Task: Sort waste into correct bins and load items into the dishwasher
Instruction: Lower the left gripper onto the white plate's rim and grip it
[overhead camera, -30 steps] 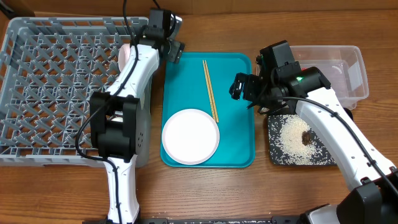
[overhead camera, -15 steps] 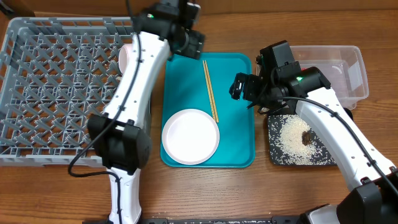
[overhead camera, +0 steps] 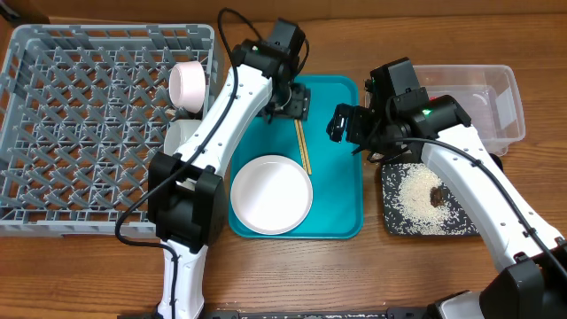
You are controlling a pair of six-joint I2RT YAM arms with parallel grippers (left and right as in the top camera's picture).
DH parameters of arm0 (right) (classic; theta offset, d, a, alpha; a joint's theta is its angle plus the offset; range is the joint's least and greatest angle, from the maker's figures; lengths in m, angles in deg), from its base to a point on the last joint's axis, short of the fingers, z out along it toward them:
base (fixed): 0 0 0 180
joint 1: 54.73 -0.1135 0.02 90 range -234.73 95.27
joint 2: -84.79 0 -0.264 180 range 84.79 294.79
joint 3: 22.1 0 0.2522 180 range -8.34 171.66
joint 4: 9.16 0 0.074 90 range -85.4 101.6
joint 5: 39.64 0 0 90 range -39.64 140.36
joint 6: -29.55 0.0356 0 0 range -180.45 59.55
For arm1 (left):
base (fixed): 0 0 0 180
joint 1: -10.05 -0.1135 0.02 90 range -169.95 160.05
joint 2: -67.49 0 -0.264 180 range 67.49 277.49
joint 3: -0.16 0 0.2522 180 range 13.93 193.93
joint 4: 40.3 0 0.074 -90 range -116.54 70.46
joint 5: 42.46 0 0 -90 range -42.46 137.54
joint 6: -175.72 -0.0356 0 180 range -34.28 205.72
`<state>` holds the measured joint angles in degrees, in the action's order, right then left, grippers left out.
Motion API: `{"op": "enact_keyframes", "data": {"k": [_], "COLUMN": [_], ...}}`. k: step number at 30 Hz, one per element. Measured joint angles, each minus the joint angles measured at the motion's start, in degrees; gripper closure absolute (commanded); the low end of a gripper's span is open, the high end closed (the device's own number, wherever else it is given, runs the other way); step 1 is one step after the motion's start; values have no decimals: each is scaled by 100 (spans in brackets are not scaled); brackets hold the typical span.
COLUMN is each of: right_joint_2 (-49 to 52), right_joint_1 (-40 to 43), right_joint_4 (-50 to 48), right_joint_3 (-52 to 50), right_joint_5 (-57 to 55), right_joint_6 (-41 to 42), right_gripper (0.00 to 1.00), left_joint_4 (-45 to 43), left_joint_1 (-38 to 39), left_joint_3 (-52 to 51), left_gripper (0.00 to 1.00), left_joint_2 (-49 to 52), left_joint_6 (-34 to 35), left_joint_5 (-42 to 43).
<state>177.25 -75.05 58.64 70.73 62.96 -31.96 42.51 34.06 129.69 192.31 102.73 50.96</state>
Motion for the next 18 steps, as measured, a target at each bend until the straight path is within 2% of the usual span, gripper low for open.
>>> {"op": "enact_keyframes", "data": {"k": [4,9,12,16,18], "right_joint_2": [0,0,0,0,0], "right_joint_1": [0,0,2,0,2], "right_joint_4": [-2,2,0,0,0], "right_joint_3": [0,0,0,0,0], "right_joint_5": [0,0,0,0,0], "right_joint_6": [2,0,-2,0,0], "right_gripper": [0,0,0,0,0], "left_joint_4": [560,927,769,92,-151], "left_joint_1": [-4,-4,-4,-15,-37], "left_joint_3": [-31,-85,-317,-944,-1147], "left_gripper": [32,32,30,31,31], "left_joint_2": [0,0,0,2,7], "left_joint_6": [-221,-1163,-1860,-2811,-3029], "left_joint_5": [-26,-24,-24,-26,-22]}}
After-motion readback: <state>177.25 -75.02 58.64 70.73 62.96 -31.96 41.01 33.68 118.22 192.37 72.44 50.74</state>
